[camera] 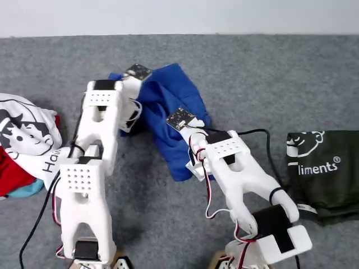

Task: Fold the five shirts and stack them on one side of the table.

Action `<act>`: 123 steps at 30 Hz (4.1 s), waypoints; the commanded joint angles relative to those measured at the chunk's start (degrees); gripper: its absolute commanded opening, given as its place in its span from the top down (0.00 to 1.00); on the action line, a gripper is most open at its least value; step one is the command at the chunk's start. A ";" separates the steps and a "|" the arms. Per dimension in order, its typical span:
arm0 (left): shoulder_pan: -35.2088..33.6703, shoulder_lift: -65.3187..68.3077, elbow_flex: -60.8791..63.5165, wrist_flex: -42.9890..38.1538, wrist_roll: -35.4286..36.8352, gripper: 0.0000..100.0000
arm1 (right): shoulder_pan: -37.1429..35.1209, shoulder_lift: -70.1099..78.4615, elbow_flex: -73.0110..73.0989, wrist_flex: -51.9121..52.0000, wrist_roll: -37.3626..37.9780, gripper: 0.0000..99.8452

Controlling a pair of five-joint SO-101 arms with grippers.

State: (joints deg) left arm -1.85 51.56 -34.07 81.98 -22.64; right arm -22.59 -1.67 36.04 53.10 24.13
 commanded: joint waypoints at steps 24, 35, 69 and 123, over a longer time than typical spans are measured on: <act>-1.23 -22.86 -15.96 18.55 4.40 0.99 | 9.98 -16.57 -1.41 0.40 -0.53 0.99; -1.23 -37.45 -7.08 18.55 4.22 0.99 | 11.91 -46.73 -4.75 11.65 -0.26 0.99; -1.58 -70.42 34.42 -42.99 4.31 0.99 | 27.30 -35.74 -28.66 -7.34 -2.99 0.99; 2.64 -75.16 35.91 18.11 -7.82 0.99 | 32.31 -40.31 -9.23 49.45 18.02 0.99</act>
State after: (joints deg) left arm 0.44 -21.14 3.47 94.73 -29.67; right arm 8.53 -33.76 18.81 100.48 39.60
